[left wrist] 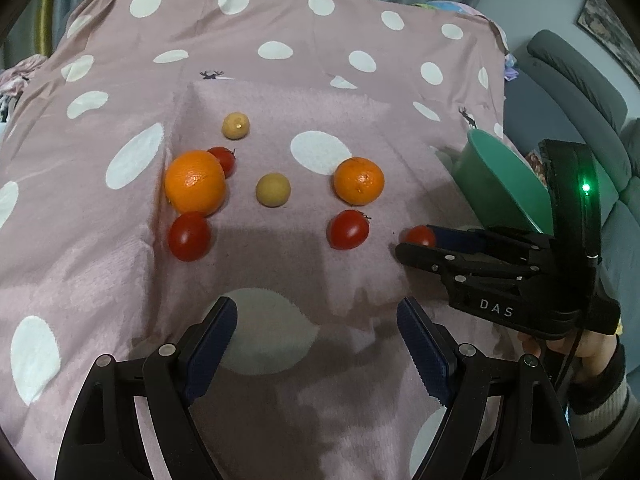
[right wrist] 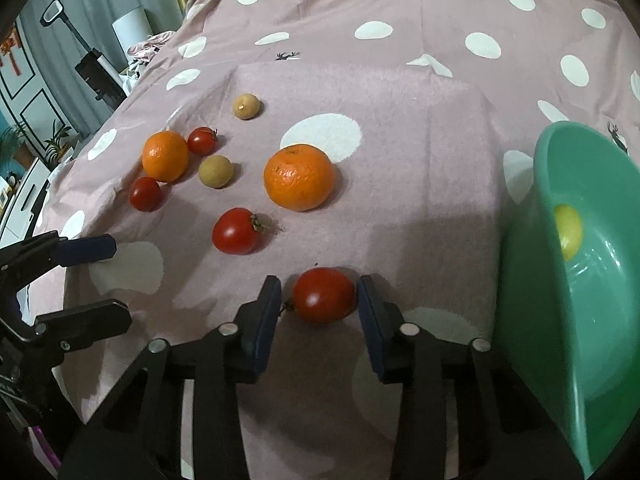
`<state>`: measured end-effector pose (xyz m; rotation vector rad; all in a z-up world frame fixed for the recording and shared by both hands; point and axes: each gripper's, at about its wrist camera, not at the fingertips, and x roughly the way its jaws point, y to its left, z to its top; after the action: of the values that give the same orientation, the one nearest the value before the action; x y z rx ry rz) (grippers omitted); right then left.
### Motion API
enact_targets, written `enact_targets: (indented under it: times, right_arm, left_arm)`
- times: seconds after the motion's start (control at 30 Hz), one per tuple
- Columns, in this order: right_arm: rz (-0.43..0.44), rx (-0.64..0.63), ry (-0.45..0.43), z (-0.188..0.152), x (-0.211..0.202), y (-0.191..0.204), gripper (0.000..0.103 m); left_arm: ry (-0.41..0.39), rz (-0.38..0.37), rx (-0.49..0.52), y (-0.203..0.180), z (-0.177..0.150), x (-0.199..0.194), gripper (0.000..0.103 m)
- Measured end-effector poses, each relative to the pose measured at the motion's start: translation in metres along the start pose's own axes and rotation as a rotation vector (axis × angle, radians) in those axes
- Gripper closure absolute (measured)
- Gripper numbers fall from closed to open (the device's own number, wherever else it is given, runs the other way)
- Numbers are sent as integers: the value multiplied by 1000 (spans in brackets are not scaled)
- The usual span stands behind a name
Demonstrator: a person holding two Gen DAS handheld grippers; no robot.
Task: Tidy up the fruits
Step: 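Grasp a red tomato with the left tool while the right tool holds its tomato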
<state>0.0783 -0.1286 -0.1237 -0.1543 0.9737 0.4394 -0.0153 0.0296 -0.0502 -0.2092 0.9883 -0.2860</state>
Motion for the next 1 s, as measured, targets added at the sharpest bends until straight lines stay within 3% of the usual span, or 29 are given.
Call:
enact_targets:
  times: [0.33,0.6,0.77,0.83,1.0]
  right_arm:
    - [82,32,-43,-8,-16,-3,68]
    - [92,44,-41,-19,-22,-8,67]
    - [100,53,-45,-21,-20,-12,66]
    - [106,53,-47,-21,-20,-13,66]
    - [114,51,-52,-21,-20,-14,66]
  left_arm:
    - [-14,23,14,-6,17,12,21]
    - [8,0,59,-20,35,41,21]
    - [28,10,84,-24,42,55,32]
    - [37,14,92,-26,43,59,46]
    - [39,36,130,-30,45,66,58]
